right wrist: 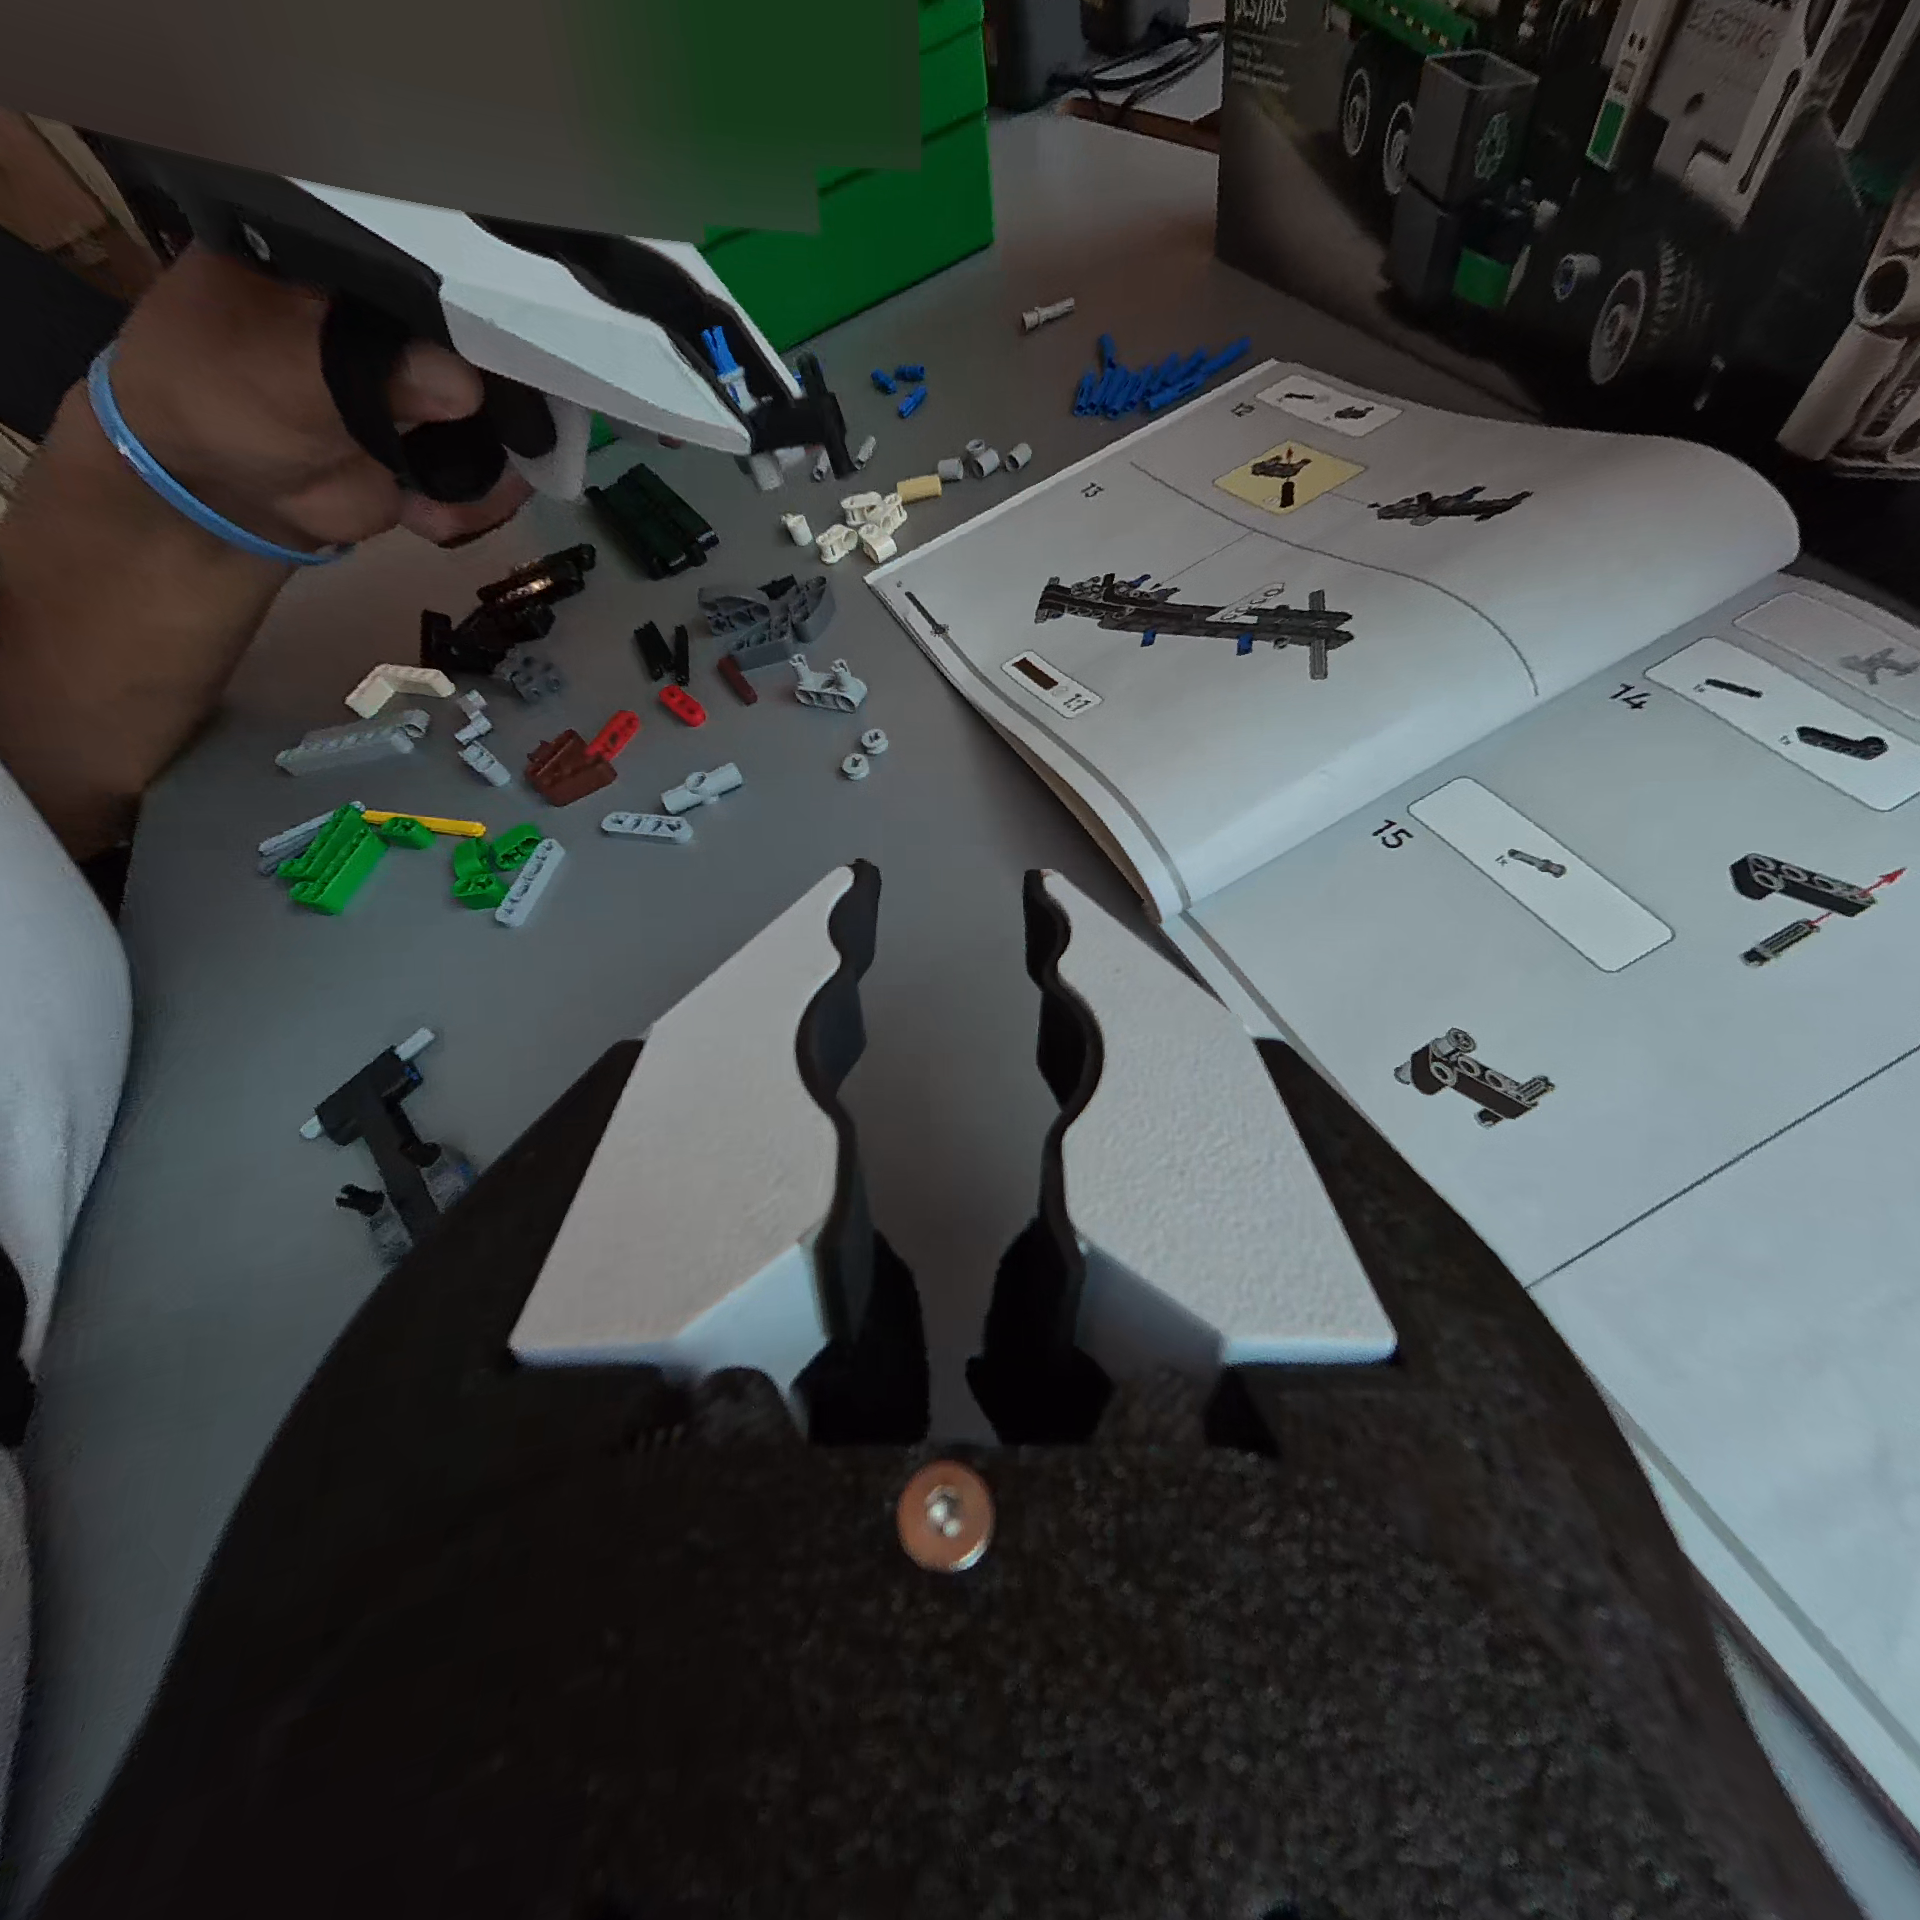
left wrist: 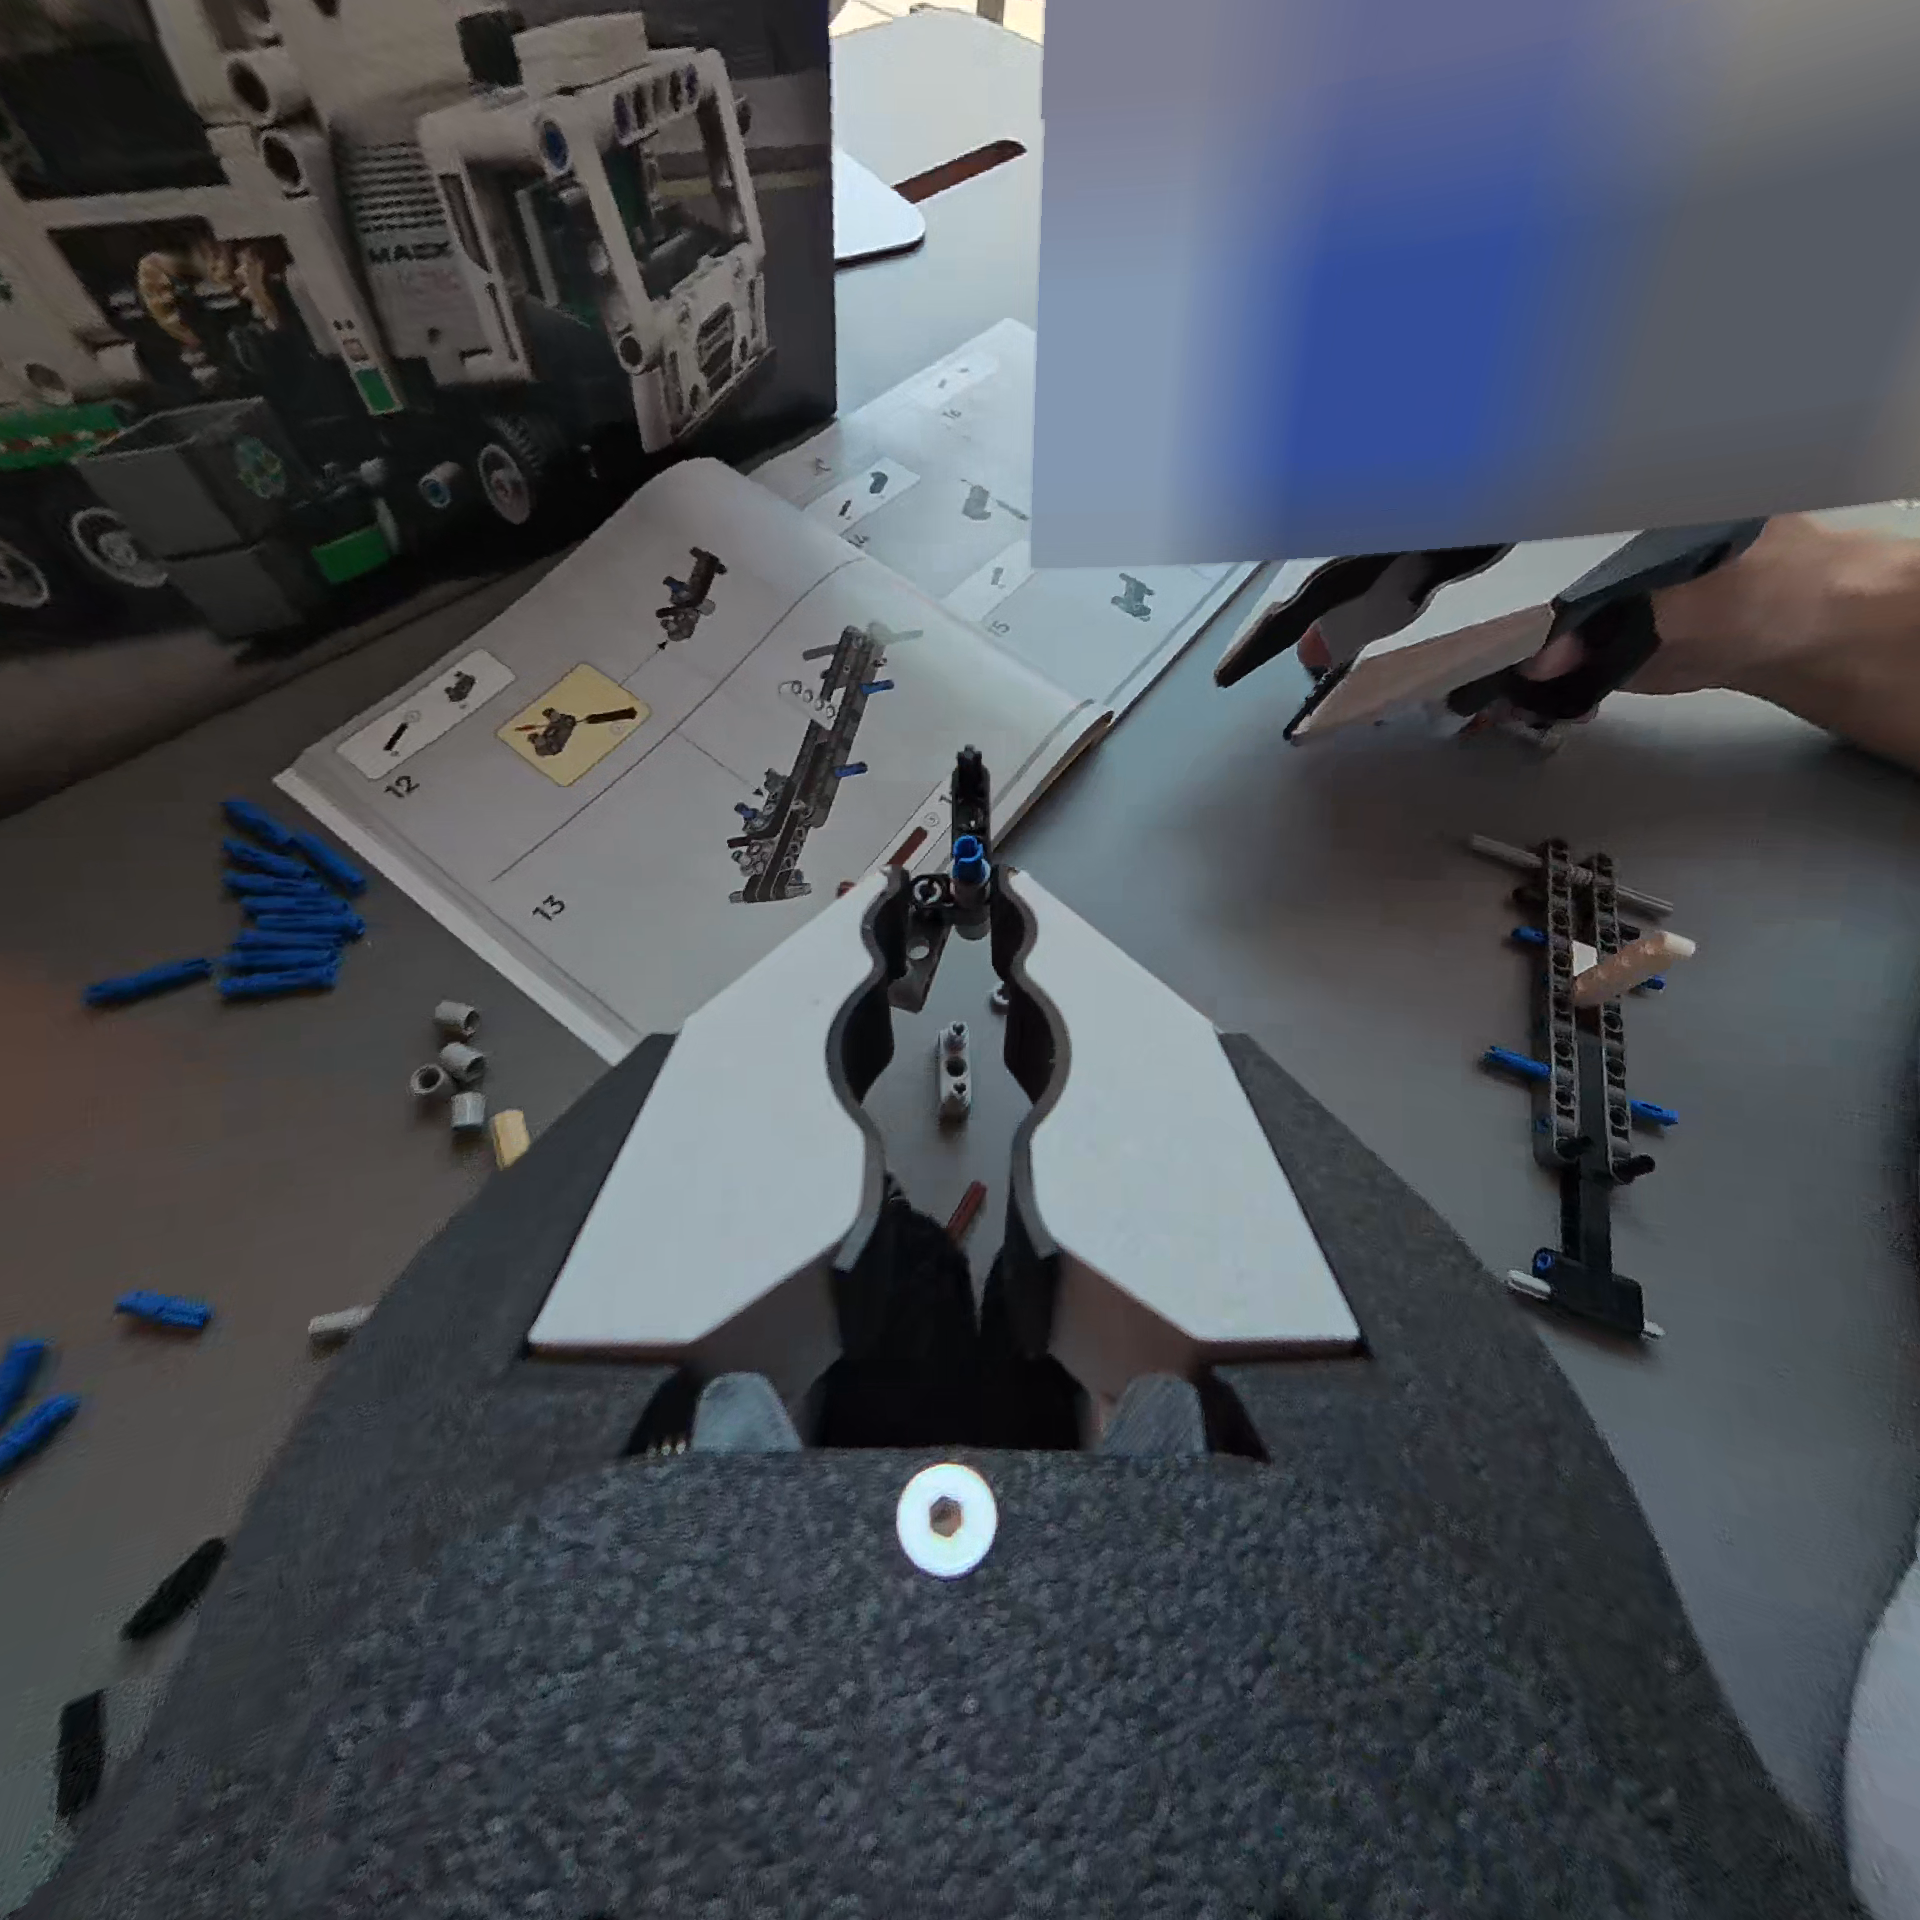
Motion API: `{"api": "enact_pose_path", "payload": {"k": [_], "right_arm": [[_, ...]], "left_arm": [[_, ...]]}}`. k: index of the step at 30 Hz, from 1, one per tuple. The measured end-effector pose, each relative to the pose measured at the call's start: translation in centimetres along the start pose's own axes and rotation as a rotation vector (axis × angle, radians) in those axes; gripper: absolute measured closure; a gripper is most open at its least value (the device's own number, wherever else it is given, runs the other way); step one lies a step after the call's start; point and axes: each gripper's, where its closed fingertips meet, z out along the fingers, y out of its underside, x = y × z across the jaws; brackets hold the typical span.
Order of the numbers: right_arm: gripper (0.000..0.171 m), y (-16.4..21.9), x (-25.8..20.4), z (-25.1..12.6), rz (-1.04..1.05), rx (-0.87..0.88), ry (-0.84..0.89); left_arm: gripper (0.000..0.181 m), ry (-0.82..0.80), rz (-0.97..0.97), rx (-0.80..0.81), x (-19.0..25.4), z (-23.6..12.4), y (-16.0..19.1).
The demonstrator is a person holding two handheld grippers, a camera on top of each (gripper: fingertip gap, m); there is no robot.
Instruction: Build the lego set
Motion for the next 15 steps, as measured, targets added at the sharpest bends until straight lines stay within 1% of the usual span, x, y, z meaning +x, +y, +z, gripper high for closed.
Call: {"api": "enact_pose_path", "payload": {"k": [3, 6, 9, 12, 15], "right_arm": [[0.146, 1.0, 0.6, 0.3, -0.05, -0.048, 0.048], [0.146, 1.4, 0.0, 0.5, -0.098, -0.068, 0.051], [0.146, 2.0, 0.6, 0.5, -0.066, -0.104, 0.069], [0.146, 2.4, 0.7, 0.6, -0.006, -0.127, 0.032], [0.146, 2.3, 1.0, 0.5, 0.031, -0.121, 0.025]], "left_arm": [[0.169, 0.001, -0.064, -0.009, -0.7, -0.3, 0.7], [0.169, -0.033, -0.038, -0.034, -0.9, -0.1, 1.6], [0.169, -0.061, -0.015, -0.008, -0.8, -0.5, 1.1], [0.168, -0.049, -0.045, 0.026, -1.0, -1.0, 0.6], [0.168, -0.053, -0.084, 0.031, -1.9, -1.1, 0.9]]}}
